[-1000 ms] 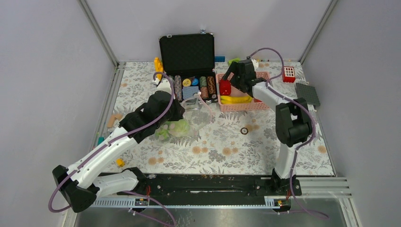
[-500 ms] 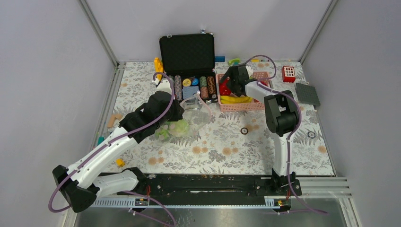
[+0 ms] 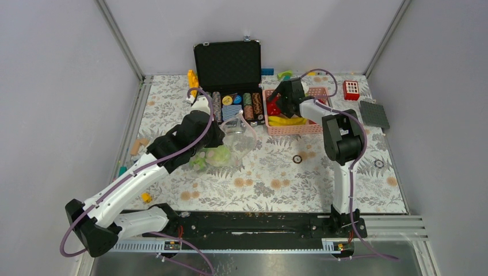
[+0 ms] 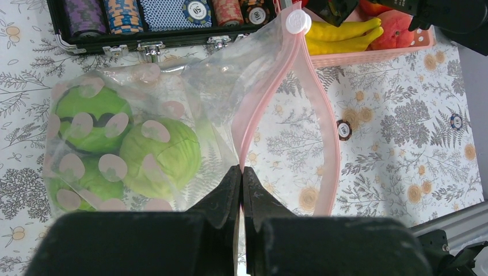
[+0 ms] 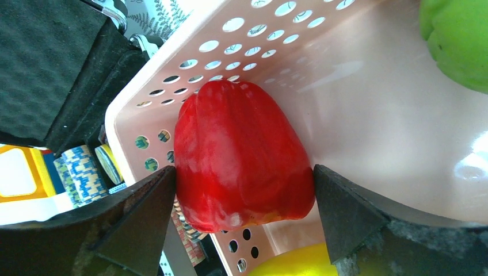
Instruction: Place the food in the zip-top bag and seal the zipper
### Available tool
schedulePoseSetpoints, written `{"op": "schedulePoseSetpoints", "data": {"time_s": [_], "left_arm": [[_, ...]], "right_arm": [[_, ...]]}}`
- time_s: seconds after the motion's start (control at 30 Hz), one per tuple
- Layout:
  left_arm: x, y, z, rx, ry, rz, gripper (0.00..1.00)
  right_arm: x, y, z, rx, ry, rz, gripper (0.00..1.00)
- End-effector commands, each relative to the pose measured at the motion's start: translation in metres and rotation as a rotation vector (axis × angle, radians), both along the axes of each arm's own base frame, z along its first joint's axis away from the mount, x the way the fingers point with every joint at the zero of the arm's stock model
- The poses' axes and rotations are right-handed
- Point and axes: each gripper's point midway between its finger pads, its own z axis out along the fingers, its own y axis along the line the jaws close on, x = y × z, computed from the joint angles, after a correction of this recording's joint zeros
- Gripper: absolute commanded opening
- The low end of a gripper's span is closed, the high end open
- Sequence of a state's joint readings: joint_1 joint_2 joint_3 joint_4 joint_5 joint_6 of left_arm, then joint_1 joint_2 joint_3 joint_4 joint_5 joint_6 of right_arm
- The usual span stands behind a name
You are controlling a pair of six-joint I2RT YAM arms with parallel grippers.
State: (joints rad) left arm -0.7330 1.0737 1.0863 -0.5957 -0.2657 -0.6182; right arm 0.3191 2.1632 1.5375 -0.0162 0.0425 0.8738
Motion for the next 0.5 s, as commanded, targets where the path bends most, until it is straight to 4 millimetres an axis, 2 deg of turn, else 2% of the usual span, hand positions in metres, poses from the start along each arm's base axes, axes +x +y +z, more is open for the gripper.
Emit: {"op": "schedulePoseSetpoints", "data": {"time_s": [0.0, 0.13, 0.33, 0.47], "left_arm": [[0.003, -0.005, 0.012, -0.038, -0.023, -0.005, 0.0], [0.003, -0.002, 0.013, -0.039, -0.032, 0.004, 0.0], [0.002, -0.003, 0.014, -0.049, -0.034, -0.002, 0.0], [0.001, -0.004, 0.013, -0.054, -0.029, -0.005, 0.0]], "right_arm": [[0.007, 0.012, 0.005, 0.112, -0.039, 0.008, 0.88], [0.008, 0.01, 0.013, 0.128, -0.078, -0.011, 0.73], [0.006, -0.007, 0.029, 0.103, -0.14, -0.069, 0.42], [0.002, -0.016, 0.048, 0.082, -0.191, -0.085, 0.31]]}}
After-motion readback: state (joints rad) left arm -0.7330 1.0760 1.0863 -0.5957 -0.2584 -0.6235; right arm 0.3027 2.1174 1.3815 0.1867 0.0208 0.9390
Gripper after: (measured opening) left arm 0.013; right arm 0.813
